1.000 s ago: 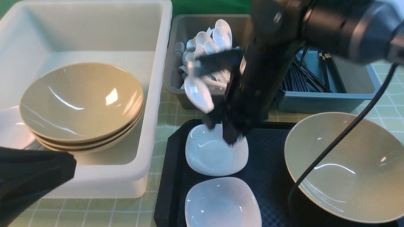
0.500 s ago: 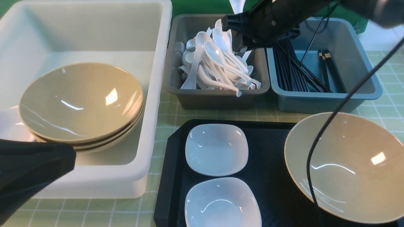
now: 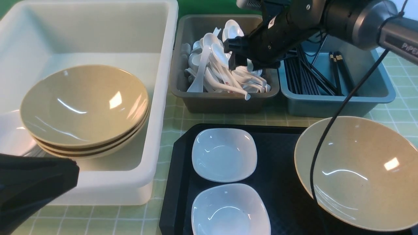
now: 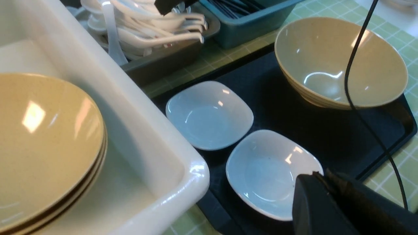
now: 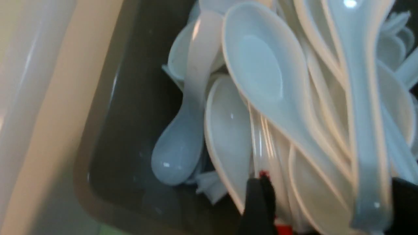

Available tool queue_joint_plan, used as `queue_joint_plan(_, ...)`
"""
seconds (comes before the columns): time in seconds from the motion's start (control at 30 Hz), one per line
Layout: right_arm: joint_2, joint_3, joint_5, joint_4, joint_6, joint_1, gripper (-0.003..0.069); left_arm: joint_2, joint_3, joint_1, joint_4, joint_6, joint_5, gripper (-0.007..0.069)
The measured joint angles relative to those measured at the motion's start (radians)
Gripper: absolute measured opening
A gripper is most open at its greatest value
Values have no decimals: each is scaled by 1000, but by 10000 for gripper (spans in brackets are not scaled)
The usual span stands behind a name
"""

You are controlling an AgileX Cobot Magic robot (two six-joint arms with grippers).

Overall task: On green table put chopsticks spoon bowls plates into blue grey white boxes.
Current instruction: 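Place the white spoon into the bin of spoons with the right gripper, then grasp the large bowl on the tray by its rim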

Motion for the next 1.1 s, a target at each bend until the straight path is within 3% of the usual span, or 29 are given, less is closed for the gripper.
queue_joint_plan(0.17,-151,0,224,-24,-172,-1,542,3,0,0,0,-46,5,-1)
queue_joint_plan(0.37,-368,-1,394,-38,-255,16,536,77,0,0,0,-46,0,-1)
queue_joint_plan(0.47,-496,12,498,-41,-279,72,489,195,0,0,-16,-45,-44,-1)
queue_joint_plan(0.63,-674,173,498,-33,-281,149,351,387,0,0,-118,11,-86,-1)
queue_joint_plan(0.7,-755,277,495,-33,-277,164,272,463,0,0,-183,76,-101,-1)
queue_joint_plan(0.8,-938,506,488,-35,-257,172,84,587,0,0,-284,164,-150,3)
queue_joint_plan(0.87,-979,563,487,-38,-247,172,57,617,-3,0,-309,176,-168,5)
queue_joint_plan(1.03,-1225,788,412,-43,-212,172,25,755,-86,0,-372,221,-199,101)
queue_joint_plan(1.1,-1333,875,361,-76,-130,172,24,848,-177,-19,-389,234,-203,181)
